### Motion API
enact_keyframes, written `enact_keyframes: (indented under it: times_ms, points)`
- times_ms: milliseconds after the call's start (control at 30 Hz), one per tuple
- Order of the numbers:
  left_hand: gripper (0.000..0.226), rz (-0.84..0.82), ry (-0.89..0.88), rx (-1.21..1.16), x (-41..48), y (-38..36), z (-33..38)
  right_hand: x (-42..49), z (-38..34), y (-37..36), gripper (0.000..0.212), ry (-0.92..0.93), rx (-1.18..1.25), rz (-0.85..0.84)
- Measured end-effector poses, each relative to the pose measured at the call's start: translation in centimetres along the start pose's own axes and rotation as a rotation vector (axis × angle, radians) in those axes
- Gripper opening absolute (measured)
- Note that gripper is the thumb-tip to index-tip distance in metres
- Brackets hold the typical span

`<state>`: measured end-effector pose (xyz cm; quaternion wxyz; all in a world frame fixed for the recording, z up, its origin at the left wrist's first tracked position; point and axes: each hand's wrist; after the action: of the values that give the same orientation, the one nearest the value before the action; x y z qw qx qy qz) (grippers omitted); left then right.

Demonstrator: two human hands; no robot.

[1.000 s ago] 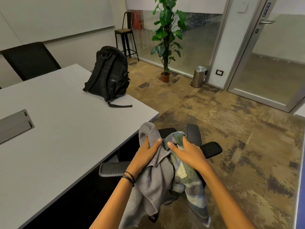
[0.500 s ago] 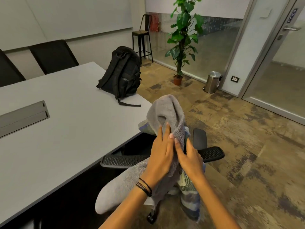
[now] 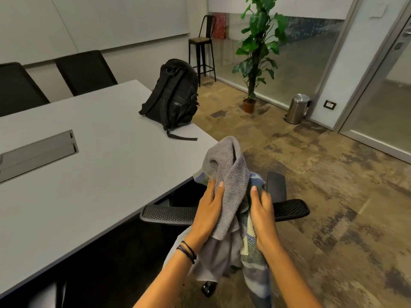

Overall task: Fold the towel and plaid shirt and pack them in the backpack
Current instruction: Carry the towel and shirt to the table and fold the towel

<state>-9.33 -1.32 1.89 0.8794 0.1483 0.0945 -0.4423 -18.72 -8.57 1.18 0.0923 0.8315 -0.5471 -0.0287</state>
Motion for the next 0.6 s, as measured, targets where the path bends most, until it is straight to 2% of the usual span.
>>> enact_keyframes:
  times_ms: [67,200,233,333,467,600]
  points:
    - [0.054,-0.028,-0.014,0.003,0.1,0.1,0.2,-0.1,-0.1,-0.1,0.058,0.028,-0.125,-0.050]
    - [0.049,-0.084,-0.027,-0.005,0.2,0.6,0.5,-0.5,-0.8,-0.3,0.100,0.066,-0.237,-0.132]
    - [0.048,-0.091,-0.031,-0.003,0.2,0.7,0.5,-0.6,-0.9,-0.4,0.098,0.067,-0.272,-0.146]
    - [0.046,-0.095,-0.054,0.009,0.4,1.2,0.5,-0.7,-1.3,-1.2,0.068,0.090,-0.402,-0.142]
    - [0.048,-0.090,-0.084,-0.009,0.4,2.7,0.6,-1.5,-2.3,-3.0,0.079,0.165,-0.471,-0.125]
    - [0.043,-0.094,-0.126,-0.030,-0.1,5.9,1.4,-2.0,-4.2,-5.7,0.078,0.251,-0.496,-0.103]
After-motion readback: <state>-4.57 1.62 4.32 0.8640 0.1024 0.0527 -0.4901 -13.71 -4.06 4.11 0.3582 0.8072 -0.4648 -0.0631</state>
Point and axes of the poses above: each hand's wrist, its own x-axis towards the middle knuckle, its own y-axis out of the back of the hand, z = x × y, and after that the axes turned 13 degrees about y, right-handed
